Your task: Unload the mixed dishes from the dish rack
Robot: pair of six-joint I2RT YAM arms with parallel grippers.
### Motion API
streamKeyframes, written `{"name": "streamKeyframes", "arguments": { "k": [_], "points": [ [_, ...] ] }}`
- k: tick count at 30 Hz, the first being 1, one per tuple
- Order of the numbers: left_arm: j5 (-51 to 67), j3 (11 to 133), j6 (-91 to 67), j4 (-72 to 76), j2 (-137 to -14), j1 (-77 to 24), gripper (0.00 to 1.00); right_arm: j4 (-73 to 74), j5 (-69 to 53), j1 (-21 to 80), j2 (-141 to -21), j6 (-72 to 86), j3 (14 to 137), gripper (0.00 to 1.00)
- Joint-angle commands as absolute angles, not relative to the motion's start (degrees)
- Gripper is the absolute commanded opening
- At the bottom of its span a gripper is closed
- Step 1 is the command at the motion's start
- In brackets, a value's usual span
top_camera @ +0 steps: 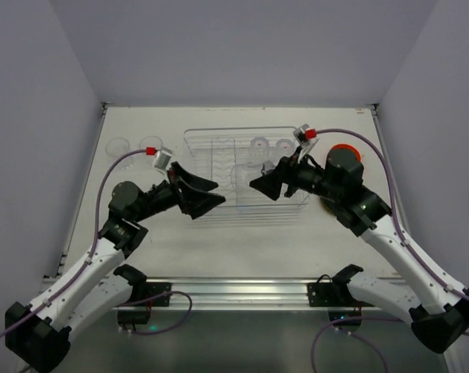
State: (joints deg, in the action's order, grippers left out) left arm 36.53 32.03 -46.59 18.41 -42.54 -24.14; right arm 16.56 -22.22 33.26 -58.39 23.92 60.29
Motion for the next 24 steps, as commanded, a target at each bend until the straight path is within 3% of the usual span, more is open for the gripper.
{"name": "streamKeyframes", "arguments": {
  "k": [1,5,7,8,11,12,14,15,19,21,22,24],
  "points": [
    [37.10,35.06,-53.00,35.67,-46.75,-33.63,1.00,-4.79,-32.60,33.22,-52.13,32.33,54.06,0.00],
    [32.26,35.24,-52.04,42.87,-50.53,-41.72,1.00,-9.66,-36.91,33.22,-48.78,33.57,51.07,0.00],
    [31.12,36.12,-50.90,45.17,-51.32,-44.80,0.90,-11.15,-38.84,33.22,-47.56,34.01,50.10,0.00],
    [30.85,36.30,-50.54,46.92,-52.02,-45.69,0.85,-11.77,-39.46,33.22,-47.03,34.19,49.75,0.00],
    [29.97,36.65,-49.31,48.07,-52.65,-48.25,0.53,-13.62,-40.78,33.22,-44.83,34.54,48.34,0.00],
    [29.62,36.48,-49.05,48.60,-52.65,-48.60,0.30,-13.80,-40.43,33.22,-44.30,34.45,47.90,0.00],
    [29.18,35.78,-48.17,48.95,-52.21,-49.48,0.15,-13.71,-40.34,33.22,-43.25,33.84,47.64,0.00],
    [29.18,35.34,-47.56,49.04,-52.03,-49.92,0.01,-14.15,-40.25,33.22,-43.07,33.84,47.20,0.00],
    [27.52,32.88,-44.31,48.87,-50.98,-50.62,0.00,-14.94,-40.95,33.22,-43.06,33.40,46.67,0.03],
    [22.44,34.26,-41.33,40.47,-49.31,-50.62,0.00,-10.67,-38.43,33.22,-43.59,30.87,47.37,0.80],
    [19.71,35.84,-37.22,35.12,-48.52,-50.62,0.00,-7.15,-34.41,33.22,-43.77,29.37,48.24,0.99],
    [5.33,43.89,-32.46,12.30,-47.20,-50.62,0.00,7.98,-13.18,33.22,-45.26,25.51,53.24,0.99]
  ]
}}
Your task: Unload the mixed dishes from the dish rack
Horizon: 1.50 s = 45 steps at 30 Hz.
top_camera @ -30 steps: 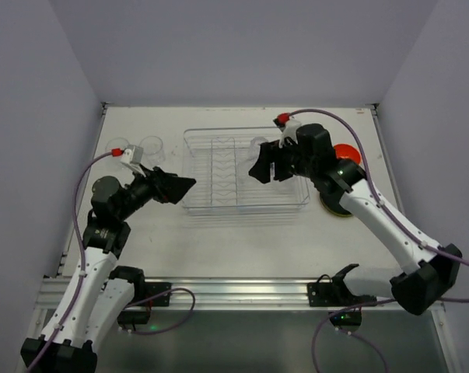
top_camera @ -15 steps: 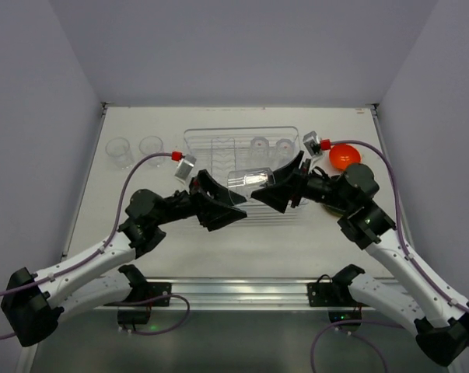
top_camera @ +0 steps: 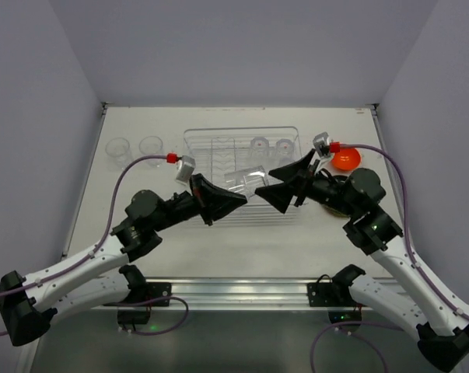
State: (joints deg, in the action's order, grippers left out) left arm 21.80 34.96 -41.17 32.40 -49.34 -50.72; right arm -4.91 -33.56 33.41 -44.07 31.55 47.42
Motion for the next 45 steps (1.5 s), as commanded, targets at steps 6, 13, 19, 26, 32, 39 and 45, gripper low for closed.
{"name": "streamKeyframes", "arguments": {
  "k": [6,13,19,26,32,39,45],
  "points": [
    [-27.68,64.04,-25.22,-34.67,-63.52,-42.14,0.00,16.02,15.30,30.76,-52.11,23.12,55.56,0.99],
    [-23.66,69.70,-23.30,-45.70,-70.22,-11.73,0.00,16.00,16.78,30.67,-53.97,22.15,54.06,0.99],
    [-5.75,67.76,-18.02,-45.88,-76.72,7.73,0.00,15.91,19.43,30.59,-51.77,21.18,52.56,0.99],
    [2.20,70.39,-15.91,-47.10,-92.36,13.09,0.00,16.00,18.63,30.59,-51.15,20.39,52.56,0.99],
    [0.35,75.14,-15.47,-49.74,-98.43,14.06,0.00,16.08,17.49,30.59,-51.33,20.21,52.65,0.99],
    [0.88,81.03,-14.59,-52.38,-100.71,13.97,0.03,15.73,16.61,30.59,-49.40,20.21,52.03,0.99],
    [0.26,84.28,-14.59,-53.70,-104.49,13.89,0.14,15.56,16.26,30.59,-49.75,20.21,51.86,0.99]
  ]
}}
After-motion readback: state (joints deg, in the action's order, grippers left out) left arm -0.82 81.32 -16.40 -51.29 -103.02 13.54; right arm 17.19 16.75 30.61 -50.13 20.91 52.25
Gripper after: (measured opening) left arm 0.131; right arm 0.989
